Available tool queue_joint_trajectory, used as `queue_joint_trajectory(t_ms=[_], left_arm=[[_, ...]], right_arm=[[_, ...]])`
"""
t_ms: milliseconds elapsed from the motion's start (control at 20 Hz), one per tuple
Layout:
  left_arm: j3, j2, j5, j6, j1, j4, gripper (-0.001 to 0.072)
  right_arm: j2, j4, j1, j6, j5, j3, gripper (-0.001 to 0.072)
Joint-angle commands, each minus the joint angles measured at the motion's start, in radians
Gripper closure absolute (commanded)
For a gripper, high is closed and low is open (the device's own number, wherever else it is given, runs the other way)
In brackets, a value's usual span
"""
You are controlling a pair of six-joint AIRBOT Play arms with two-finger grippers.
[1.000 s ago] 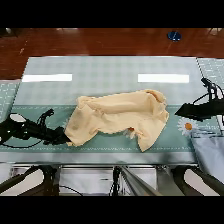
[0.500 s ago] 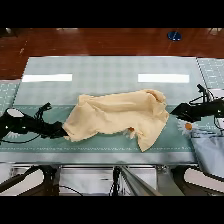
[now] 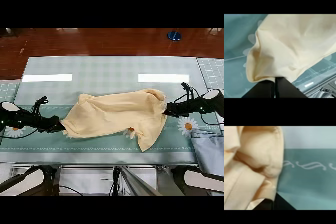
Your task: Fold the shirts.
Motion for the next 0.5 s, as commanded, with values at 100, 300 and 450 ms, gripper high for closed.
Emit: queue_joint_trajectory(t_ms=[100, 300, 450], left_arm=[[0.013, 0.002, -0.027, 0.032, 0.0, -0.039, 0.0686], [0.161, 0.117, -0.053, 0.083, 0.002, -0.232, 0.0687], [0.407, 0.288, -0.046, 0.096, 0.002, -0.367, 0.0687]], right_arm=[[0.12, -0.004, 0.04, -0.011, 0.017, 0.029, 0.0687], [0.409, 0.012, 0.04, 0.004, 0.079, 0.15, 0.0688], [0.602, -0.007, 0.04, 0.082, 0.083, 0.312, 0.0688]])
